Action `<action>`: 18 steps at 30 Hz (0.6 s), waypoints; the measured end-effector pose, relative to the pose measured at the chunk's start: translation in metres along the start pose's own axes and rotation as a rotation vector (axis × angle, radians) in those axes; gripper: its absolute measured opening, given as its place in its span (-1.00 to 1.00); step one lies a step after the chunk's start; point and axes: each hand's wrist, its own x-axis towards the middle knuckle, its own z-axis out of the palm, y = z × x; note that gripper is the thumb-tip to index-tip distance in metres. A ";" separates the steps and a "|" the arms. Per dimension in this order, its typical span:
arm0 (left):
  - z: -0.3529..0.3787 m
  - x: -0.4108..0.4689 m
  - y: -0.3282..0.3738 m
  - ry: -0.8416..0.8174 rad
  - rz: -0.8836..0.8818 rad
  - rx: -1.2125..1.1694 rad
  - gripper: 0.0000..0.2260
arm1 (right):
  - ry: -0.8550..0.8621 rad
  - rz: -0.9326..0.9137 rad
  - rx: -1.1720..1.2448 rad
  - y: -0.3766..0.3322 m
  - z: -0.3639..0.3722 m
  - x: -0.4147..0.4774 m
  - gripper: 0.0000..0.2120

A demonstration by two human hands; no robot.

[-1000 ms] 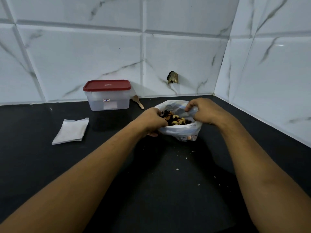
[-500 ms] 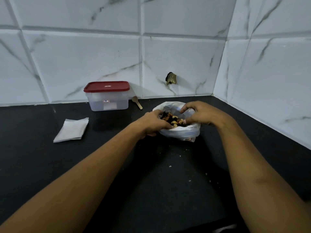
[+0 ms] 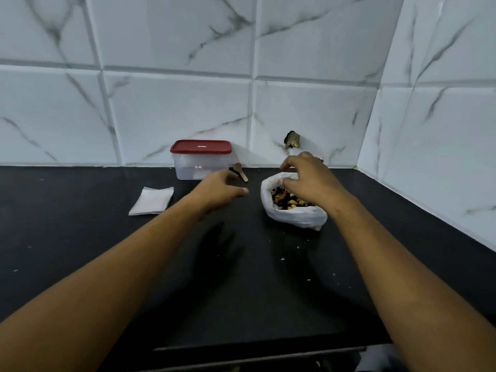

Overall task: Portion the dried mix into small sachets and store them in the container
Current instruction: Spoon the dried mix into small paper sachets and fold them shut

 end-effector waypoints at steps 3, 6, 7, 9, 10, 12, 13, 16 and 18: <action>-0.037 -0.015 -0.019 0.132 -0.027 -0.002 -0.56 | -0.039 -0.096 0.018 -0.040 0.020 0.005 -0.73; -0.070 -0.031 -0.046 0.292 -0.034 0.027 -0.64 | -0.114 -0.179 0.078 -0.083 0.051 0.014 -0.77; -0.079 -0.035 -0.056 0.339 -0.035 0.028 -0.67 | -0.150 -0.192 0.112 -0.096 0.062 0.017 -0.78; -0.093 -0.041 -0.078 0.421 -0.044 0.063 -0.71 | -0.222 -0.208 0.200 -0.119 0.083 0.021 -0.82; -0.099 -0.042 -0.089 0.454 -0.055 0.100 -0.73 | -0.250 -0.216 0.242 -0.129 0.092 0.023 -0.82; -0.108 -0.041 -0.110 0.487 -0.093 0.165 -0.75 | -0.290 -0.224 0.307 -0.149 0.109 0.027 -0.83; -0.111 -0.039 -0.118 0.488 -0.109 0.191 -0.75 | -0.300 -0.227 0.331 -0.156 0.117 0.029 -0.84; -0.116 -0.031 -0.133 0.471 -0.133 0.265 -0.74 | -0.303 -0.223 0.384 -0.172 0.140 0.041 -0.82; -0.116 -0.024 -0.139 0.432 -0.139 0.344 -0.70 | -0.295 -0.208 0.410 -0.177 0.151 0.048 -0.76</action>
